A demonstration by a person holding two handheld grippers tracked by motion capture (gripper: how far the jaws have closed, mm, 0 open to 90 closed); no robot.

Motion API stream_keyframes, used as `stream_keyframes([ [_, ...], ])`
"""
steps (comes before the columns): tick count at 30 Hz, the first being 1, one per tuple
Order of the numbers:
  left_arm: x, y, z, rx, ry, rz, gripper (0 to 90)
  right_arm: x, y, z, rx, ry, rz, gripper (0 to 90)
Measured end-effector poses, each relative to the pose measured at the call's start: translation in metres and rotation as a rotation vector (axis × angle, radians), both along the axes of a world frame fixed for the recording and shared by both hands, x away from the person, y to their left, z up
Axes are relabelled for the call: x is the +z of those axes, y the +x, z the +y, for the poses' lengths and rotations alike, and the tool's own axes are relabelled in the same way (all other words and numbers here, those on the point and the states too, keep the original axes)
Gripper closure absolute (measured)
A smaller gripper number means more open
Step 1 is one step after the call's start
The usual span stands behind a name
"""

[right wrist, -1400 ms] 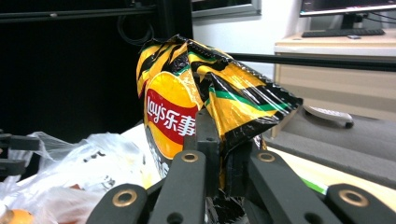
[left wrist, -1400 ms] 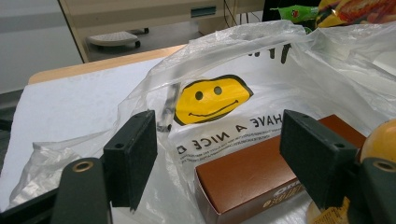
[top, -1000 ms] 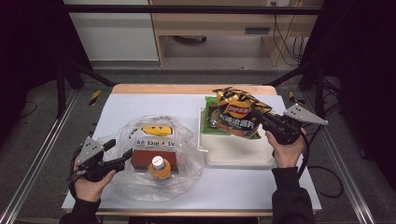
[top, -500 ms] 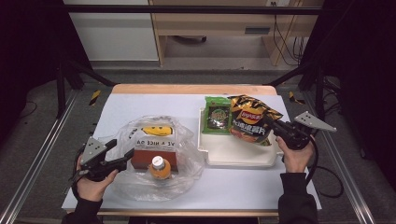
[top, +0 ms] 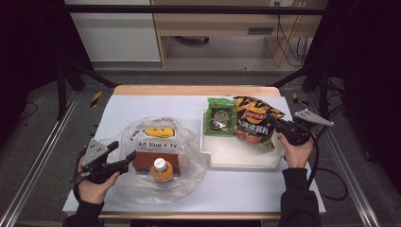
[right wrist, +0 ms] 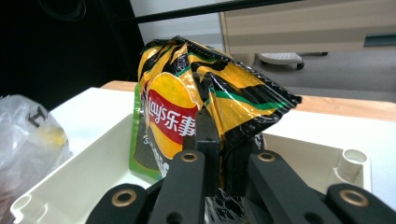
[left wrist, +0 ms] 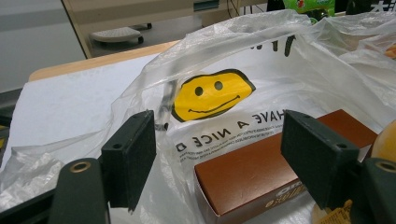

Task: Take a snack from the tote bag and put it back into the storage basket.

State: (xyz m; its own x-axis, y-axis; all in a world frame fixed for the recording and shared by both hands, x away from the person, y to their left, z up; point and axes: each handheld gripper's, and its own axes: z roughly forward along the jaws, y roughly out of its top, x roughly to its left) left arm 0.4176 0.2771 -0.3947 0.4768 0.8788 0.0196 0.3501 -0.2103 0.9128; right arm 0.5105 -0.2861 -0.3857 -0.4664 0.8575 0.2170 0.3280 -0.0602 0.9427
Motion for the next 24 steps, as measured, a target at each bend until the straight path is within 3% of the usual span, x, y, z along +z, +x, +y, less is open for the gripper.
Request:
stream_keyframes([
  [7,0.0,0.0,0.0,-0.001,-0.001,0.002,26.4,-0.002,0.012,-0.004,-0.028,0.002,0.016,85.4],
  [15,-0.002,0.002,0.0,-0.002,-0.002,0.01,26.4,-0.01,0.027,-0.001,-0.132,-0.057,-0.05,74.0],
  [22,-0.003,0.002,0.0,-0.003,-0.001,0.012,26.4,-0.01,0.035,0.002,-0.21,-0.155,-0.058,46.9],
  [24,-0.003,0.002,0.001,-0.001,-0.003,0.014,26.4,-0.008,0.034,0.002,-0.233,-0.175,-0.063,43.6],
])
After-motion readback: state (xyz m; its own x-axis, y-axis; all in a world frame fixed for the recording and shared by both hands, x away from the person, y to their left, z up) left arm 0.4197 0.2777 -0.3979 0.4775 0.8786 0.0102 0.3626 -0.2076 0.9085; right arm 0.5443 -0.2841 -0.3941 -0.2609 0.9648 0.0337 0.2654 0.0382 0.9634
